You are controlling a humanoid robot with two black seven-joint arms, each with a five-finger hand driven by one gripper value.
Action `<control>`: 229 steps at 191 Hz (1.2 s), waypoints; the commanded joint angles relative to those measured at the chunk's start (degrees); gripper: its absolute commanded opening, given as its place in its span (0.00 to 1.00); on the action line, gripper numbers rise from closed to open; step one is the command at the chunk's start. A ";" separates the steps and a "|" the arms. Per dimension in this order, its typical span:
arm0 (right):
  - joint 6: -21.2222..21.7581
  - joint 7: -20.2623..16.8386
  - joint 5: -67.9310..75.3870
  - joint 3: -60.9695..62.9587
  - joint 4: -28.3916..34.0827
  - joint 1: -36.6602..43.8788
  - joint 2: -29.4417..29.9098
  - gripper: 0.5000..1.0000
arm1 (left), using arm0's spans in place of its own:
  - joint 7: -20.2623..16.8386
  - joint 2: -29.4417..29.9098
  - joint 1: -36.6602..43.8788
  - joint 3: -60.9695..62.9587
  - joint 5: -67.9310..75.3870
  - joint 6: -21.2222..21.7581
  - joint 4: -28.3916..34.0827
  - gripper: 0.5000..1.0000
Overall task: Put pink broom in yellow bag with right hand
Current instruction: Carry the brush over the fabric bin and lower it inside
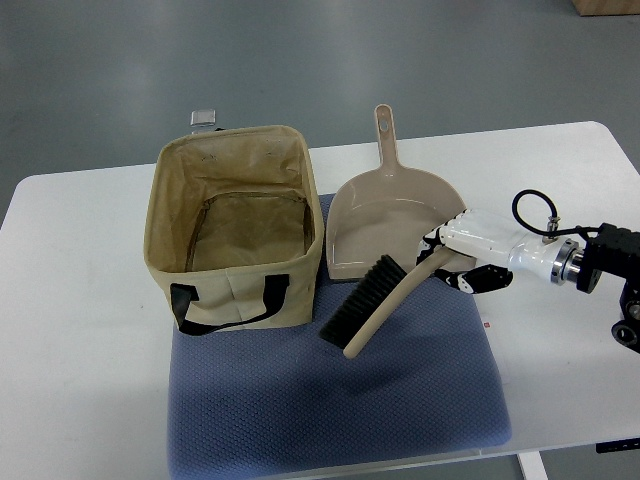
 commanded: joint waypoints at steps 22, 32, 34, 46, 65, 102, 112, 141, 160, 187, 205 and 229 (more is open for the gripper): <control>-1.93 0.19 0.26 3.16 -0.62 2.94 -5.90 0.00 | 0.00 0.00 0.01 0.00 0.00 0.00 0.00 1.00; -2.29 0.19 0.26 4.39 -1.24 3.64 -6.96 0.00 | 0.00 0.00 0.01 0.00 0.00 0.00 0.00 1.00; -2.29 0.19 0.26 4.65 -1.42 3.82 -7.22 0.00 | 0.00 0.00 0.01 0.00 0.00 0.00 0.00 1.00; -2.37 0.27 0.43 5.97 -2.38 4.78 -8.71 0.00 | 0.00 0.00 0.01 0.00 0.00 0.00 0.00 1.00; -2.81 0.45 1.05 6.41 -4.93 7.33 -10.73 0.00 | 0.00 0.00 0.01 0.00 0.00 0.00 0.00 1.00; -2.99 0.19 3.42 6.32 -8.53 15.41 -11.18 0.00 | 0.00 0.00 0.01 0.00 0.00 0.00 0.00 1.00; -2.55 -0.08 3.42 6.24 -8.89 18.22 -10.83 0.00 | 0.00 0.00 0.01 0.00 0.00 0.00 0.00 1.00; -1.23 -0.25 3.42 5.62 -8.89 23.77 -8.71 0.00 | 0.00 0.00 0.01 0.00 0.00 0.00 0.00 1.00; 1.23 -0.25 3.07 5.01 -8.89 27.81 -3.18 0.00 | 0.00 0.00 0.01 0.00 0.00 0.00 0.00 1.00; 3.07 -1.31 2.63 2.90 -8.80 31.67 3.85 0.00 | 0.00 0.00 0.01 0.00 0.00 0.00 0.00 1.00; 3.51 -1.66 2.63 0.00 -8.80 33.87 6.84 0.00 | 0.00 0.00 0.01 0.00 0.00 0.00 0.00 1.00; 4.74 -3.07 2.90 -2.82 -8.71 36.60 12.12 0.00 | 0.00 0.00 0.01 0.00 0.00 0.00 0.00 1.00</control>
